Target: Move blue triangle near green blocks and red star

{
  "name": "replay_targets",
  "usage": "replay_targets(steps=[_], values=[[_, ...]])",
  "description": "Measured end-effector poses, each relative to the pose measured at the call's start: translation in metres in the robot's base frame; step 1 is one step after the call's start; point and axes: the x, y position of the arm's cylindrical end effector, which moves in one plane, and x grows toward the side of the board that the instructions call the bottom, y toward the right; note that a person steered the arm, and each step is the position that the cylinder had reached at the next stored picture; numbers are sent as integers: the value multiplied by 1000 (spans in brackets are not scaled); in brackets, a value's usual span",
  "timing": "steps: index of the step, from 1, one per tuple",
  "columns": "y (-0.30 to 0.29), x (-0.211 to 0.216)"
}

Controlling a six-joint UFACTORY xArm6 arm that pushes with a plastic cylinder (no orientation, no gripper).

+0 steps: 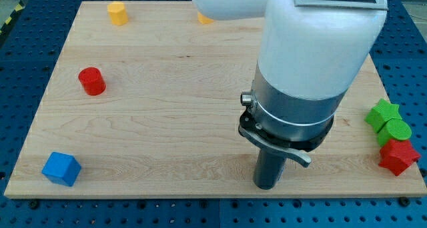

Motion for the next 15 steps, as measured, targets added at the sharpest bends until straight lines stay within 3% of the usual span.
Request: replay_targets(steps=[1, 4, 7, 11, 15], values=[[-16, -10], [23, -20], [26, -36], [101, -37], [115, -55]])
